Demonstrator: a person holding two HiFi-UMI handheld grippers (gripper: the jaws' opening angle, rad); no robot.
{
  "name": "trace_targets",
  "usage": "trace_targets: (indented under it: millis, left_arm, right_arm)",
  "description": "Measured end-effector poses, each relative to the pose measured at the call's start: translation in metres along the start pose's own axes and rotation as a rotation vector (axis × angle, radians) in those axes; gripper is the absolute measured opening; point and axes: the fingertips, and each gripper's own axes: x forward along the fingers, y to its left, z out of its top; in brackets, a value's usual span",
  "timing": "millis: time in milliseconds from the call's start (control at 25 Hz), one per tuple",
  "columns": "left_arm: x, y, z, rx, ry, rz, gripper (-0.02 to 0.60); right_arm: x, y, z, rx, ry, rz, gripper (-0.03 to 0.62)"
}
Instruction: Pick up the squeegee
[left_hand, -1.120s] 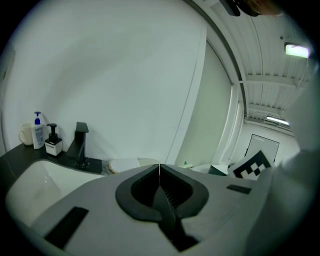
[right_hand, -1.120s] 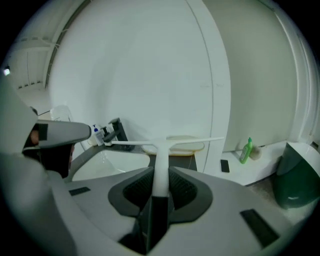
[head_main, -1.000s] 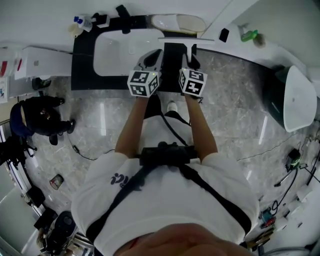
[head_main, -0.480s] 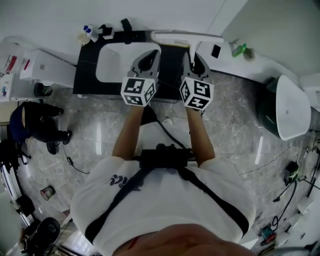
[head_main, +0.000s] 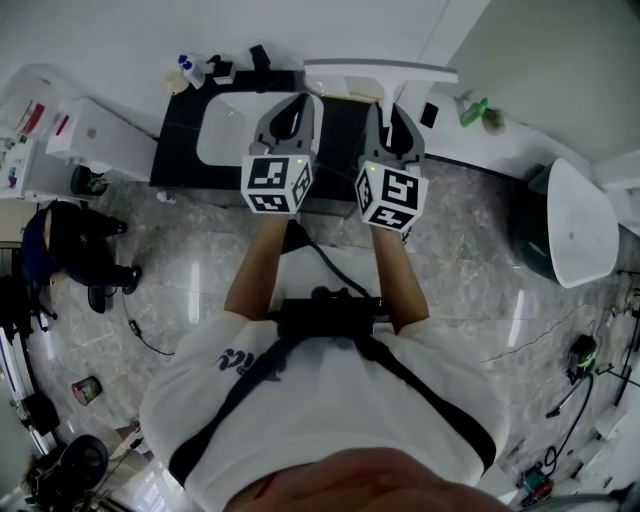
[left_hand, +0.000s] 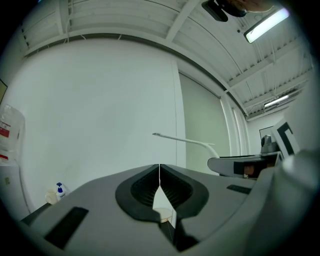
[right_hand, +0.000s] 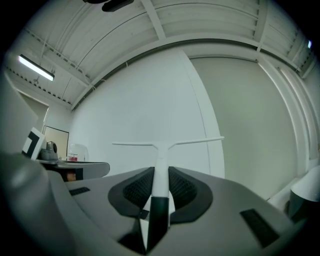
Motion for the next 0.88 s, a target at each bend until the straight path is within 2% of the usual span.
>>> trace_targets:
  millis: [320, 560, 880]
  left_arm:
    - [-0.006, 0.003, -0.007, 0.003, 0.005, 0.004, 0.012]
    - [-0.011, -0.005, 0.000, -0.040, -0.054, -0.008, 0.012]
    - [-0.014, -0.016, -0.007, -0.042, -0.032, -0.014, 0.012]
  right_arm:
    - [-0.005, 0.006, -0.005, -0.008, 0.006, -0.004, 0.097]
    - [-0.010, 0.002, -0.008, -0.003, 0.020, -0.014, 0.097]
    - [-0.020, 0.000, -0.010, -0.012, 0.023, -0.007, 0.097]
